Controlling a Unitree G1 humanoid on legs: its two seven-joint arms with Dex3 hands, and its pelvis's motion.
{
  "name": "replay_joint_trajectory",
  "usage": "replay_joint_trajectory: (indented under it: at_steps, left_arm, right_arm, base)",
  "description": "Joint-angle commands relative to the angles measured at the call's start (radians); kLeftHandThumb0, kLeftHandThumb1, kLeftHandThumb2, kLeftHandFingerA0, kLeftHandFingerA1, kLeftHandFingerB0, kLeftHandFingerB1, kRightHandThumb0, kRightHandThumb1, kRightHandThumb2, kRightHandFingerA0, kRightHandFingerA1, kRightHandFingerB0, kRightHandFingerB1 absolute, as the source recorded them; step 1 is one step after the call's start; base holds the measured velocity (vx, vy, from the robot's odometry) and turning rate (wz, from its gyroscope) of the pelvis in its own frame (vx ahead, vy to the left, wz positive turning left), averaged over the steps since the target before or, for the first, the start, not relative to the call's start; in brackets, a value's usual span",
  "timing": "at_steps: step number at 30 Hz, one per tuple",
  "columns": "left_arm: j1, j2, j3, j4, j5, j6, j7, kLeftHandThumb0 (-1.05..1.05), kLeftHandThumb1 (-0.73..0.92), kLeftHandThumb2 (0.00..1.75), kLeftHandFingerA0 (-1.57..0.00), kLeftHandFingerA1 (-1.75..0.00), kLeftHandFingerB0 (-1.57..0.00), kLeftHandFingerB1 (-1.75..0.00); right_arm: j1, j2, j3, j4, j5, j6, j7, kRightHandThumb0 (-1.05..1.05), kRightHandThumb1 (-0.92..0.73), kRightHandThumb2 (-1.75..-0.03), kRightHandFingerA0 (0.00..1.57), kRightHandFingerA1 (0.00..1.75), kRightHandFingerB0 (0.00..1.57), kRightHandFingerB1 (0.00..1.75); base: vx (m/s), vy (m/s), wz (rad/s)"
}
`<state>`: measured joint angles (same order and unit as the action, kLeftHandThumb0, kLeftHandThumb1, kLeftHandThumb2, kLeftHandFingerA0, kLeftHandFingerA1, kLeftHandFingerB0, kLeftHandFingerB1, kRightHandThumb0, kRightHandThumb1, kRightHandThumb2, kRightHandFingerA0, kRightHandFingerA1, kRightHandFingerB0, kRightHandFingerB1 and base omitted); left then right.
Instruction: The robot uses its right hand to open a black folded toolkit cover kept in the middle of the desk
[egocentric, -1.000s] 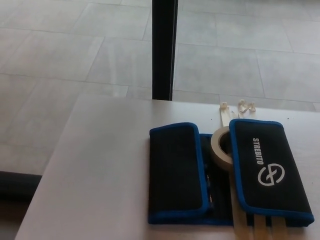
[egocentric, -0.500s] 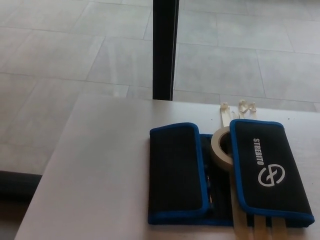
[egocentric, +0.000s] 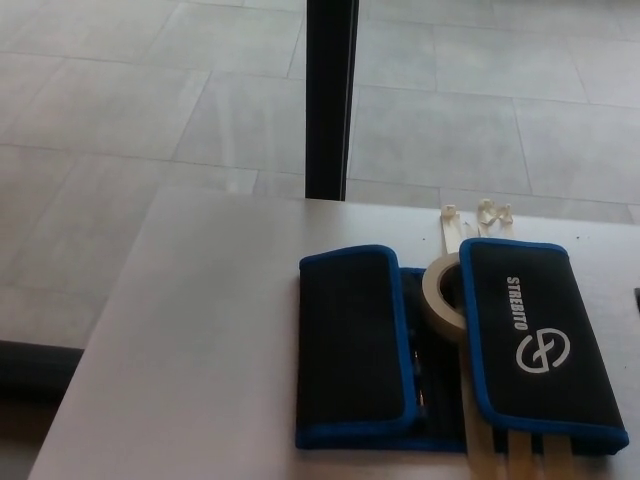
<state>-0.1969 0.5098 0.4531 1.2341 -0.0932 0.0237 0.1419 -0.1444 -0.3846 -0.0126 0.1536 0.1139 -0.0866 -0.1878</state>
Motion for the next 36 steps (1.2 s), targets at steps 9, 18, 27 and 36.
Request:
replay_joint_trajectory:
  at_steps: [9,18,27,36]
  left_arm:
    - [-0.003,0.021,0.003,0.009,-0.018,-0.037,0.022,-0.48,0.55,0.57,-0.61,-0.72,-0.59,-0.54]
    - [-0.011,0.025,0.005,0.011,-0.023,-0.026,0.018,-0.47,0.55,0.57,-0.58,-0.70,-0.59,-0.54]
    - [-0.014,0.025,0.010,0.011,-0.028,-0.035,0.013,-0.46,0.54,0.56,-0.63,-0.74,-0.61,-0.55]
    - [-0.018,0.027,0.007,0.008,-0.027,-0.032,0.006,-0.44,0.56,0.57,-0.57,-0.71,-0.59,-0.55]
  right_arm:
    - [0.007,-0.247,0.284,0.115,-0.451,-0.401,0.086,-0.54,-0.58,-0.58,0.47,0.57,0.46,0.36]
    - [-0.044,-0.347,0.347,0.163,-0.629,-0.436,-0.043,-0.64,-0.49,-0.87,0.49,0.66,0.41,0.51]
    - [-0.087,-0.391,0.418,0.162,-0.751,-0.447,-0.107,-0.65,-0.52,-0.91,0.48,0.66,0.41,0.51]
    - [-0.110,-0.370,0.470,0.108,-0.839,-0.397,-0.133,-0.61,-0.52,-0.90,0.44,0.65,0.36,0.51]
  base:
    - [0.00,0.000,0.00]
    - [0.00,0.000,0.00]
    - [0.00,0.000,0.00]
    - [0.00,0.000,0.00]
